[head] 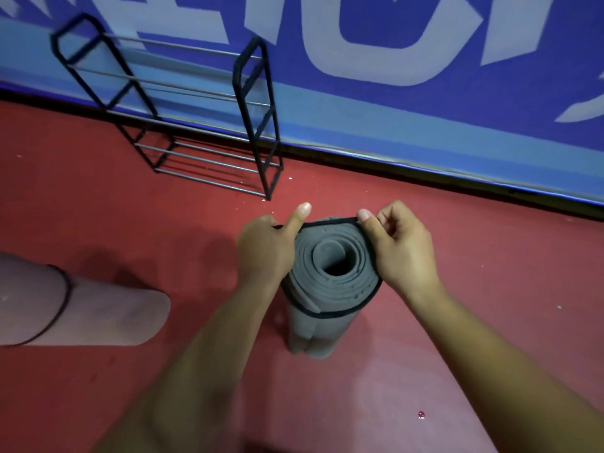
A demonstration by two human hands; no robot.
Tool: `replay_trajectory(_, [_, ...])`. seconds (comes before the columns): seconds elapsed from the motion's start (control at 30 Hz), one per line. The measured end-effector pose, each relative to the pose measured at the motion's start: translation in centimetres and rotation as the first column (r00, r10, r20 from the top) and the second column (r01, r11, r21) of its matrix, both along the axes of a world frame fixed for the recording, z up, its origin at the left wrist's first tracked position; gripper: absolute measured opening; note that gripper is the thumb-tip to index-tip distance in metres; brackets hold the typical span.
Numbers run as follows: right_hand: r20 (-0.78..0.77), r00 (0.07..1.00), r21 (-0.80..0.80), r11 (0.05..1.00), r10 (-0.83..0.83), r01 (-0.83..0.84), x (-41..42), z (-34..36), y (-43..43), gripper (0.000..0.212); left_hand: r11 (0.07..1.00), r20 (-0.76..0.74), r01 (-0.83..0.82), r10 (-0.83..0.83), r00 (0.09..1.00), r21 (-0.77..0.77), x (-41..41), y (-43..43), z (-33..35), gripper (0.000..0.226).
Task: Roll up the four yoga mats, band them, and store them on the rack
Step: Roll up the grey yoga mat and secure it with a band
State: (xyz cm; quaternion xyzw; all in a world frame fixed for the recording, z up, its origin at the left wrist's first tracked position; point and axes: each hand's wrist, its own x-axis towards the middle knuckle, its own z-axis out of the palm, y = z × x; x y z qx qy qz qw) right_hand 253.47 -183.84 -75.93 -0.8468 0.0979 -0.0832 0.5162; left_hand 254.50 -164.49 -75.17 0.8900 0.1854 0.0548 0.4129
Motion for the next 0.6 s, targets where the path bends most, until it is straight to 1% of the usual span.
replay_trajectory(0.07, [-0.086, 0.996, 0.098, 0.994, -0.037, 0.046, -0.6, -0.1, 0.5, 0.042, 0.989, -0.061, -0.074, 0.067, 0.996, -0.13, -0.7, -0.1, -0.1, 0.072])
replay_trajectory(0.13, [-0.15, 0.985, 0.181, 0.978, -0.081, 0.108, -1.1, -0.4, 0.7, 0.042, 0.947, -0.133, -0.161, 0.128, 0.983, -0.278, -1.4, -0.5, -0.4, 0.07])
replay_trajectory(0.2, [-0.195, 0.975, 0.194, 0.97, -0.108, 0.147, -1.7, -0.7, 0.7, 0.043, 0.88, -0.229, -0.239, 0.155, 0.961, -0.411, -2.0, -0.8, -0.5, 0.065])
replay_trajectory(0.23, [-0.205, 0.973, 0.177, 0.974, -0.106, 0.143, -1.9, -0.8, 0.6, 0.043, 0.847, -0.273, -0.277, 0.164, 0.948, -0.453, -2.3, -0.8, -0.5, 0.065])
replay_trajectory(0.3, [-0.215, 0.973, 0.113, 0.987, -0.089, 0.115, -2.5, -0.9, 0.5, 0.044, 0.808, -0.319, -0.339, 0.199, 0.927, -0.482, -2.8, -0.7, -0.5, 0.069])
replay_trajectory(0.4, [-0.215, 0.972, 0.081, 0.99, -0.098, 0.118, -3.1, -1.1, 0.6, 0.045, 0.804, -0.317, -0.368, 0.236, 0.919, -0.468, -3.5, -0.6, -0.4, 0.068])
replay_trajectory(0.47, [-0.242, 0.963, 0.1, 0.984, -0.123, 0.15, -3.1, -1.1, 0.5, 0.045, 0.804, -0.332, -0.375, 0.236, 0.913, -0.462, -3.9, -0.7, -0.4, 0.066])
replay_trajectory(0.53, [-0.291, 0.95, 0.159, 0.973, -0.114, 0.165, -3.0, -1.4, 0.4, 0.043, 0.782, -0.419, -0.401, 0.198, 0.886, -0.478, -3.9, -0.6, -0.3, 0.067])
replay_trajectory(0.6, [-0.343, 0.936, 0.237, 0.958, -0.074, 0.162, -3.1, -1.7, 0.5, 0.04, 0.709, -0.526, -0.442, 0.118, 0.842, -0.55, -4.0, -0.4, 0.0, 0.068])
